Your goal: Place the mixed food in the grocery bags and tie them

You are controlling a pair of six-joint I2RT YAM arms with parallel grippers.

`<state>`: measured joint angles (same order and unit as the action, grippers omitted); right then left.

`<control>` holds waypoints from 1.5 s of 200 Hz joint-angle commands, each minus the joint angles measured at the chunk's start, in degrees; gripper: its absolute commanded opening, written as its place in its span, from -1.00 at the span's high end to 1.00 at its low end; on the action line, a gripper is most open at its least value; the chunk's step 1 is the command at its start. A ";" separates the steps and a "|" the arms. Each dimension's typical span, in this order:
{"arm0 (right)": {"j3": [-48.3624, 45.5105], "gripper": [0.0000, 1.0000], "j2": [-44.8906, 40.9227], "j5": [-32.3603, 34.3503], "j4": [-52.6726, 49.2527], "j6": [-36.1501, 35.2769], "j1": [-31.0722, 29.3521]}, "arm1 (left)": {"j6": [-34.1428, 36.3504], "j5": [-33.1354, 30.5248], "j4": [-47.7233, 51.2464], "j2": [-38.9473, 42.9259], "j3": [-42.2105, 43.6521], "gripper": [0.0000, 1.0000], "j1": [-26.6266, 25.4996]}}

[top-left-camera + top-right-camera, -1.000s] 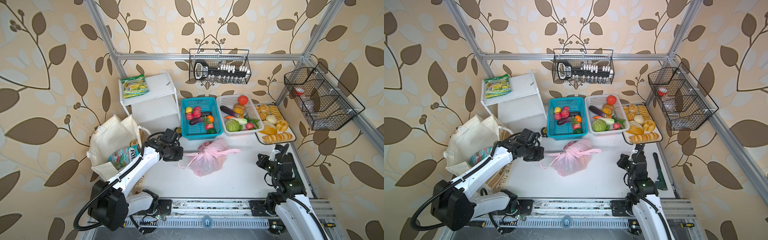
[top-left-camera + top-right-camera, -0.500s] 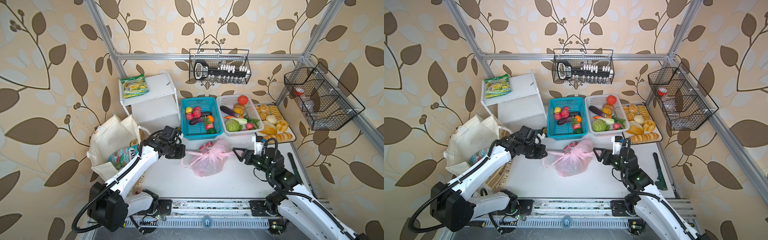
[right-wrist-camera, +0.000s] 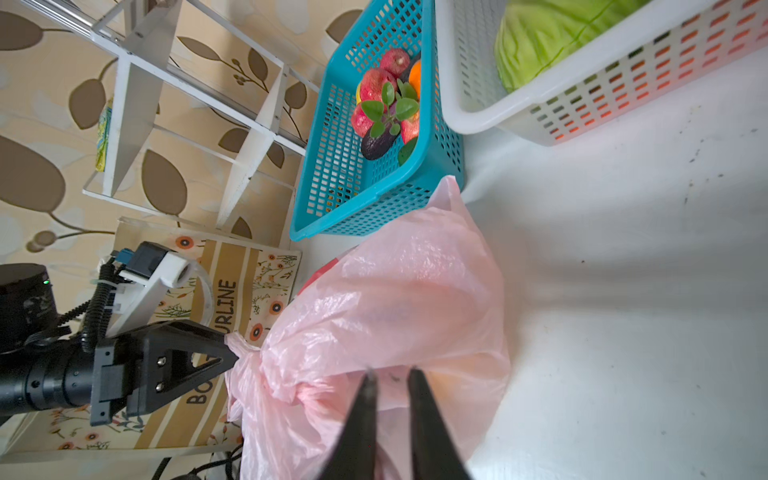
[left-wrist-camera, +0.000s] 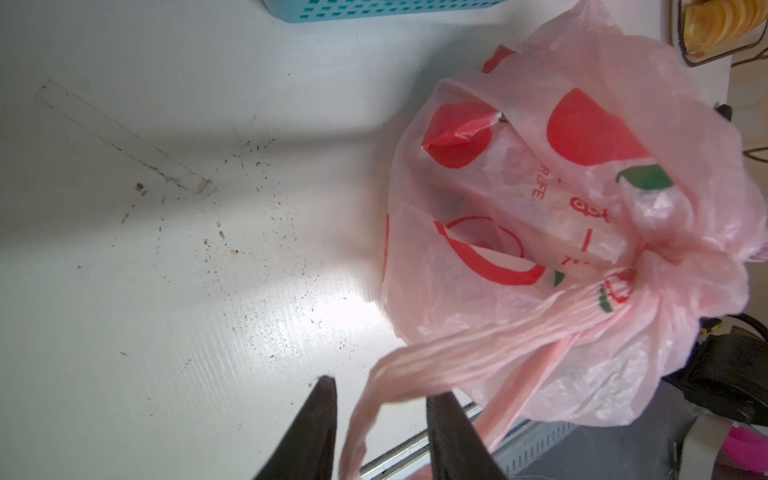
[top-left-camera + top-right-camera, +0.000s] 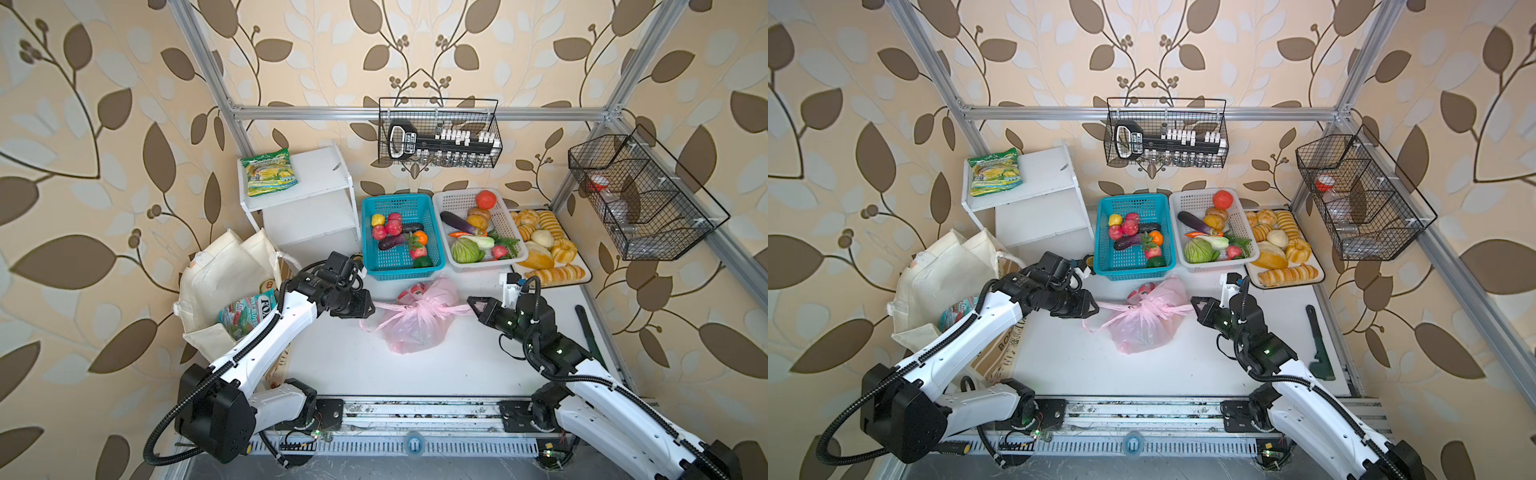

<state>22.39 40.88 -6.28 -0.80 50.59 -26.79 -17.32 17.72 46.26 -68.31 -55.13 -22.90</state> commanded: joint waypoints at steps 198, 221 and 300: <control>6.43 -0.56 -12.09 6.03 -23.37 -10.26 17.23 | 4.30 -7.50 -7.46 -3.82 -16.35 -0.66 -18.75; 5.26 -0.55 -13.18 0.97 -23.37 -9.62 20.36 | 7.24 -13.29 -2.93 -12.80 -22.43 -0.75 -26.28; 3.06 -0.53 -12.46 -5.25 -22.76 -8.84 20.46 | 15.74 -20.13 5.34 -32.60 -33.37 -0.97 -32.91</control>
<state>26.92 28.58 -9.26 -22.85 41.30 -6.57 -5.87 -0.93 47.44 -100.12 -85.47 -55.46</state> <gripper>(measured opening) 0.766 0.987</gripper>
